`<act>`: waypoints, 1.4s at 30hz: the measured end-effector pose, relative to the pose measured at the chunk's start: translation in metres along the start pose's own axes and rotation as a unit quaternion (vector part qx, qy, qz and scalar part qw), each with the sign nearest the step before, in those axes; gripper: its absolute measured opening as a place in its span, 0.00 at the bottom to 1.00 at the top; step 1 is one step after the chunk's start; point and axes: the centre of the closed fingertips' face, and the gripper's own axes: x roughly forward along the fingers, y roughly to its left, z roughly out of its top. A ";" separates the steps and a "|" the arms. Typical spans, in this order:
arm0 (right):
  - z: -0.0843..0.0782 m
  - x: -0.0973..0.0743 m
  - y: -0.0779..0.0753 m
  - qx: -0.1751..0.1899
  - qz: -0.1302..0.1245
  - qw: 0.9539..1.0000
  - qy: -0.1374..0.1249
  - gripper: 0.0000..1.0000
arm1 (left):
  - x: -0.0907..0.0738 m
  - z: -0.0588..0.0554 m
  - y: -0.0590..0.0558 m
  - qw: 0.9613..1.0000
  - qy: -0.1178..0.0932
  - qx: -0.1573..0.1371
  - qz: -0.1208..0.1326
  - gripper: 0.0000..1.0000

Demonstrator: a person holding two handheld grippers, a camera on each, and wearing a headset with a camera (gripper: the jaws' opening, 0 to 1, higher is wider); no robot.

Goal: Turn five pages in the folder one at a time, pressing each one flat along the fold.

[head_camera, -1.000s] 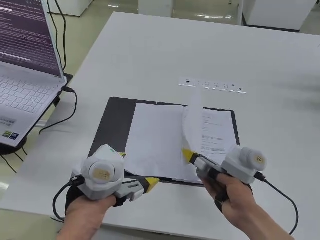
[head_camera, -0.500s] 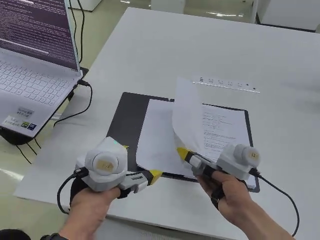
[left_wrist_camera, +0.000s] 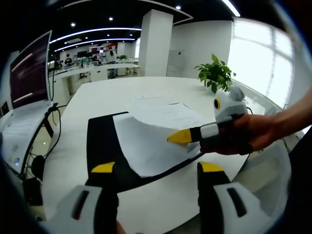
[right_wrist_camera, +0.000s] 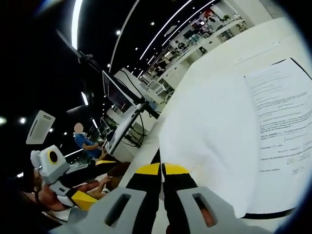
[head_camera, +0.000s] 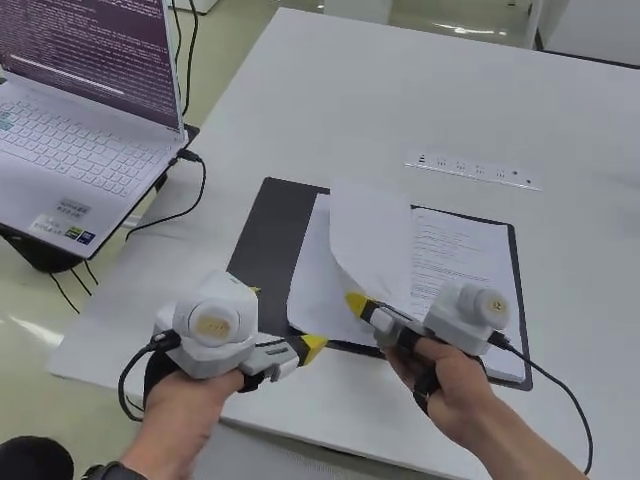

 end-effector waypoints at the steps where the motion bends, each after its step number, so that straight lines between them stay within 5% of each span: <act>1: -0.001 0.001 0.000 0.001 0.000 1.000 0.001 0.00 | -0.001 0.000 0.001 1.000 0.000 0.000 0.001 0.66; 19: -0.010 0.032 -0.002 0.028 -0.001 0.999 0.014 0.00 | -0.010 -0.006 0.014 1.000 -0.005 -0.020 0.018 0.66; 42: -0.036 0.070 -0.029 0.108 -0.024 0.993 0.035 0.00 | -0.007 -0.006 0.018 0.999 0.000 -0.027 0.024 0.65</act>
